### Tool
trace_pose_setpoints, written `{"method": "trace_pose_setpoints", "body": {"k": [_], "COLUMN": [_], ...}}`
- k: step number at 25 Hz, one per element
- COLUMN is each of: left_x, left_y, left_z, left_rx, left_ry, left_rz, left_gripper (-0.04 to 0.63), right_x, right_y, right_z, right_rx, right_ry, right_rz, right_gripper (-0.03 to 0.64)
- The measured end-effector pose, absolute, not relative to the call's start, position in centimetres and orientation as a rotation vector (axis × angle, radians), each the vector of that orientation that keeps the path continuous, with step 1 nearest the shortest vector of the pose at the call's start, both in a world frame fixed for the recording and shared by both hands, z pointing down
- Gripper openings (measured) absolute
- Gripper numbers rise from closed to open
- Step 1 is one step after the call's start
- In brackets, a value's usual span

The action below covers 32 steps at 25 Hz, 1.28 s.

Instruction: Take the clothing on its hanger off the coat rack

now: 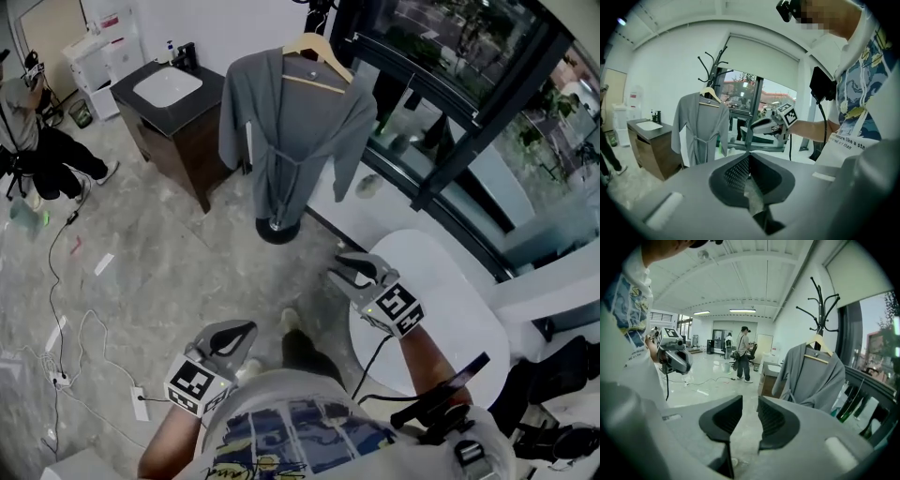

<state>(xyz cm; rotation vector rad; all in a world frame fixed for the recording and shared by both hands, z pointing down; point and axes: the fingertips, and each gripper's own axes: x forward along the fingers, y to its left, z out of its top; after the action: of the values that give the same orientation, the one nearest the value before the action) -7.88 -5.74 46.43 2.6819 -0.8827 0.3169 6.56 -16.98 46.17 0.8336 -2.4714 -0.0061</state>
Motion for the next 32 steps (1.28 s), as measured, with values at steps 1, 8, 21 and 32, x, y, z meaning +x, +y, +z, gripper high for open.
{"method": "trace_pose_setpoints", "body": {"k": [1, 8, 21, 32], "left_x": [-8.2, -7.7, -3.5, -2.5], "left_y": [-6.9, -15.5, -25.4, -27.9], "left_z": [46.4, 44.3, 43.8, 44.0], "left_rx": [2.671, 2.647, 2.604, 2.561], "left_ry": [-0.907, -1.041, -1.13, -1.17], "left_rz": [0.317, 0.307, 0.321, 0.359], "left_gripper": [0.002, 0.002, 0.002, 0.002], "right_x": [7.2, 12.3, 16.8, 11.6], "right_y": [-19.5, -37.5, -60.4, -63.9], "right_z": [45.8, 39.8, 34.3, 36.5], "right_rx": [0.839, 0.897, 0.859, 0.524], "right_ry": [-2.461, -2.405, -2.365, -2.442], "right_rz": [-0.027, -0.161, -0.159, 0.016], "right_gripper": [0.106, 0.15, 0.256, 0.262]}}
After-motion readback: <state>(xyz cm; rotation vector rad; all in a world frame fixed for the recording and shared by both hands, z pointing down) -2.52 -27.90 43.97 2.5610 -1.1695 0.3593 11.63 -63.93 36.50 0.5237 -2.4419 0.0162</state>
